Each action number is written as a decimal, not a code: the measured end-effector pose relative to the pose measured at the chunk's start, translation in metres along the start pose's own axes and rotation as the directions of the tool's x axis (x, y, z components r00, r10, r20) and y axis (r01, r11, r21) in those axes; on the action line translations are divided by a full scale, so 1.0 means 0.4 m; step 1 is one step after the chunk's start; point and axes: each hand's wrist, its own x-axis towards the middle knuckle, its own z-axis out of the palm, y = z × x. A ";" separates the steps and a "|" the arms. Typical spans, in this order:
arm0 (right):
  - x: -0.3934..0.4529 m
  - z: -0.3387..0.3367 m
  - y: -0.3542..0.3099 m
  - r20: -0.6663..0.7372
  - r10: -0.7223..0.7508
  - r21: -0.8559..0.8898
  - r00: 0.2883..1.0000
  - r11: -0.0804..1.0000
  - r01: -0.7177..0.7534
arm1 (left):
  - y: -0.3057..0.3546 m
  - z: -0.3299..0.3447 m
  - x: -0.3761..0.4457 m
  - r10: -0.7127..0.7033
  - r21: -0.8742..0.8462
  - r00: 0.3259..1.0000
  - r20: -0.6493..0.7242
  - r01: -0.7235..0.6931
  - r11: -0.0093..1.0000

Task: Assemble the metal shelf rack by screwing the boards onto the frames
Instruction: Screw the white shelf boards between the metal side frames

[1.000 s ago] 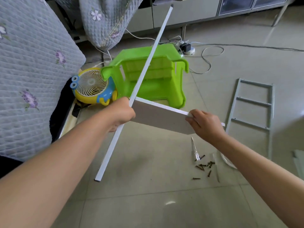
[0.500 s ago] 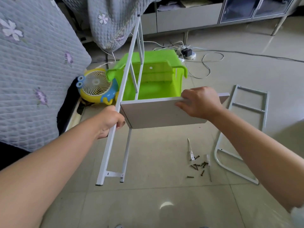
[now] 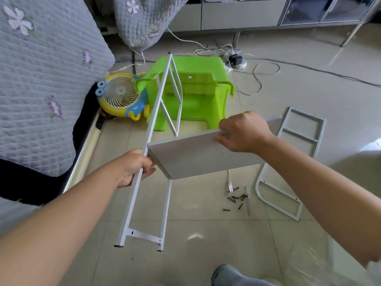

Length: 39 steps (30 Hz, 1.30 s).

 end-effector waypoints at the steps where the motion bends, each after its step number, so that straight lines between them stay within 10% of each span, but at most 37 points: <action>1: -0.006 -0.001 -0.008 0.070 0.027 0.012 0.997 1.000 -0.028 | -0.019 0.005 0.008 -0.017 -0.014 1.000 0.019 0.017 1.000; 25: 0.132 0.249 -0.026 0.514 0.154 -0.399 0.844 0.914 0.076 | -0.252 0.059 0.476 -0.029 -0.399 0.978 0.209 0.112 0.910; 39: 0.300 0.400 -0.264 0.709 0.052 -0.433 0.703 0.820 0.376 | -0.348 -0.038 0.590 -0.148 0.170 0.986 0.076 0.133 0.976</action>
